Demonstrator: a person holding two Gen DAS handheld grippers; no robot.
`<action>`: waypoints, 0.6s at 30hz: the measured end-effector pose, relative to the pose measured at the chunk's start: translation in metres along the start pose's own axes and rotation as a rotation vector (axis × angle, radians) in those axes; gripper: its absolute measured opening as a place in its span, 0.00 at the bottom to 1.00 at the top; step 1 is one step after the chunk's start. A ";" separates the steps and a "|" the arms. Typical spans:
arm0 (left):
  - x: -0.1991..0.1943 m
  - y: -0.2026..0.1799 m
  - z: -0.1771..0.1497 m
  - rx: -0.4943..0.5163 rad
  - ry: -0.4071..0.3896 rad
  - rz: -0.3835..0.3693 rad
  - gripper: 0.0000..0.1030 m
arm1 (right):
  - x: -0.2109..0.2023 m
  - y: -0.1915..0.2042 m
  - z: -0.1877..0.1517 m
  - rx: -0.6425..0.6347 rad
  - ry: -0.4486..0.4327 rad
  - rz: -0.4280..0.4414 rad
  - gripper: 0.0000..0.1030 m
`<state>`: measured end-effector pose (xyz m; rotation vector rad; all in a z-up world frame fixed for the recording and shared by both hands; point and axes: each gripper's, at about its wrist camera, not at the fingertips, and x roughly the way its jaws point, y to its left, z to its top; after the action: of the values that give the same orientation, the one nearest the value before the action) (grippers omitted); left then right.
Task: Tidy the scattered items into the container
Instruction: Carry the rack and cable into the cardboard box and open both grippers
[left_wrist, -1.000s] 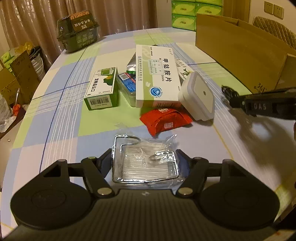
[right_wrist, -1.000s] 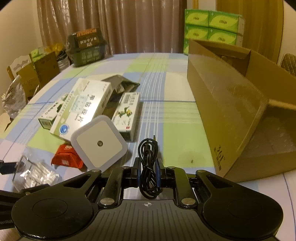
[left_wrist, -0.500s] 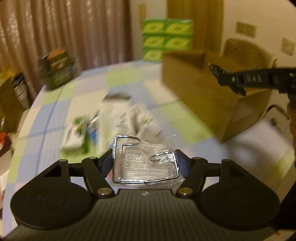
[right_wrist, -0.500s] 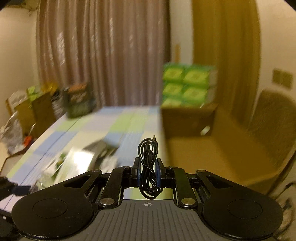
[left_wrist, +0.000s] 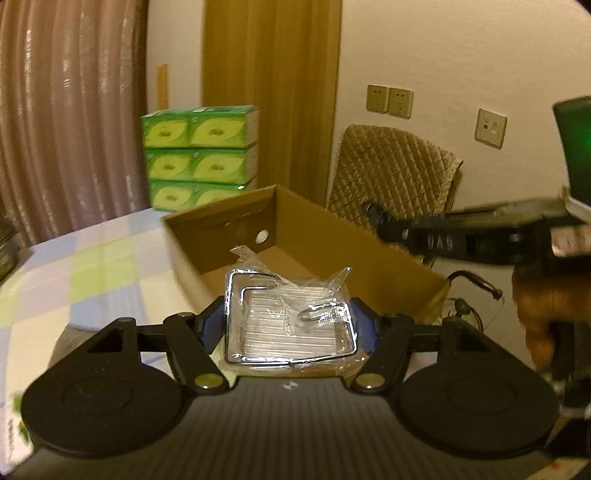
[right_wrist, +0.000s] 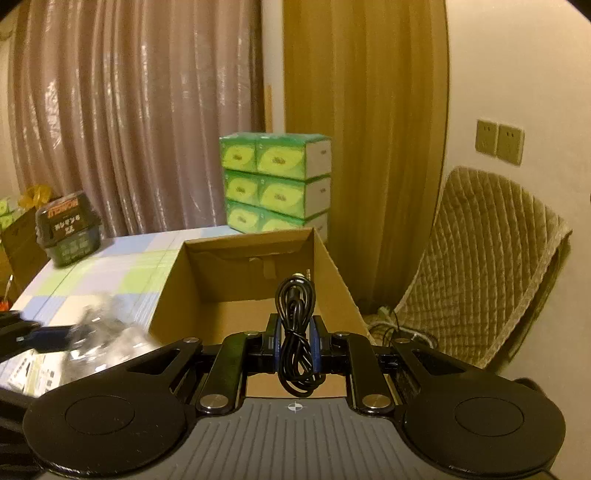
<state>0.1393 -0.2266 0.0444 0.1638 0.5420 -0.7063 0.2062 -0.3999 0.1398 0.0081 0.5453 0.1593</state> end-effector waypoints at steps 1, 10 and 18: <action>0.007 -0.001 0.003 0.000 -0.003 -0.010 0.63 | 0.002 -0.003 0.001 0.008 0.005 0.000 0.12; 0.047 0.001 -0.001 -0.026 -0.005 -0.068 0.68 | 0.023 -0.031 0.004 0.066 0.039 0.002 0.12; 0.034 0.017 -0.001 0.003 0.018 0.013 0.73 | 0.030 -0.028 -0.002 0.057 0.080 0.044 0.12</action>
<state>0.1714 -0.2334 0.0252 0.1767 0.5566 -0.6940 0.2348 -0.4229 0.1216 0.0697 0.6299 0.1877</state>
